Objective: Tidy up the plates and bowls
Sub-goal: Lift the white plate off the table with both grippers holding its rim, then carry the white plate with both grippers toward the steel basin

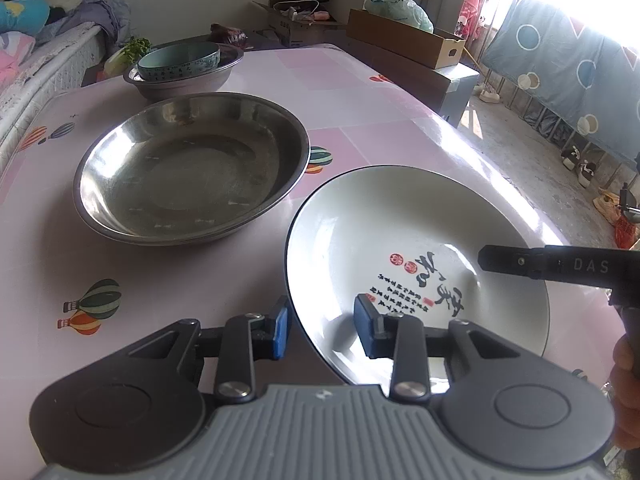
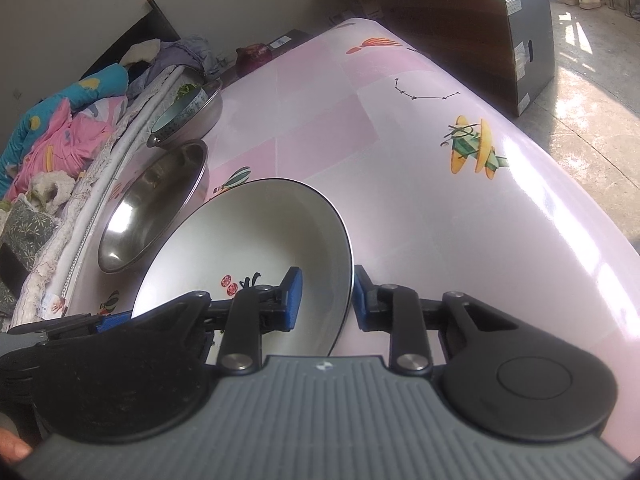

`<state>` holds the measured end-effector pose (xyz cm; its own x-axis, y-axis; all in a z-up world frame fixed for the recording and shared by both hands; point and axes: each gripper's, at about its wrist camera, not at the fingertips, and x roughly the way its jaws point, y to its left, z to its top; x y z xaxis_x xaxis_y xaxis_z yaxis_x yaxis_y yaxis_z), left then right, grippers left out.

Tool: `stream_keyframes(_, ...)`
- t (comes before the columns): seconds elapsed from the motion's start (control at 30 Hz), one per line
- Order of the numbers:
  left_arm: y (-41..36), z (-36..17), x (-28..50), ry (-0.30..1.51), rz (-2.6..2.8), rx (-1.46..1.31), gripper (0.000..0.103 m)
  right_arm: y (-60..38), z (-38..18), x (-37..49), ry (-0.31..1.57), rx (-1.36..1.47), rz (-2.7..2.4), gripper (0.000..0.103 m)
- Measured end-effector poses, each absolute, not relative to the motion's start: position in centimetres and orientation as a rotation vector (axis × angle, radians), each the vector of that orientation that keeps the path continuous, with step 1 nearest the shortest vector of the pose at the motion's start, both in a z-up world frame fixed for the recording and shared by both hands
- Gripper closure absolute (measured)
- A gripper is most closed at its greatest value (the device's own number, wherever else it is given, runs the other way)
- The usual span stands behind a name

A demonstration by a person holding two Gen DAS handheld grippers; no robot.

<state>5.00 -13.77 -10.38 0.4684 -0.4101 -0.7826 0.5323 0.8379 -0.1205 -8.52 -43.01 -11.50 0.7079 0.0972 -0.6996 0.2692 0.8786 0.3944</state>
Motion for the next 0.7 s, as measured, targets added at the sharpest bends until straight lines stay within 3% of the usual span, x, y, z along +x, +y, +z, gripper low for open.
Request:
stream_keyframes(0.23,-14.2,-10.4,5.1,0.906,-0.573,0.178,0.066,-43.0,-11.6,-8.9,0.778,0.475,-0.103,0.085)
stream_keyframes(0.7,-15.6,-10.2,5.0,0.868,-0.490,0.220,0.064,-40.8,-11.5,-9.0,0.738,0.325,-0.141,0.079)
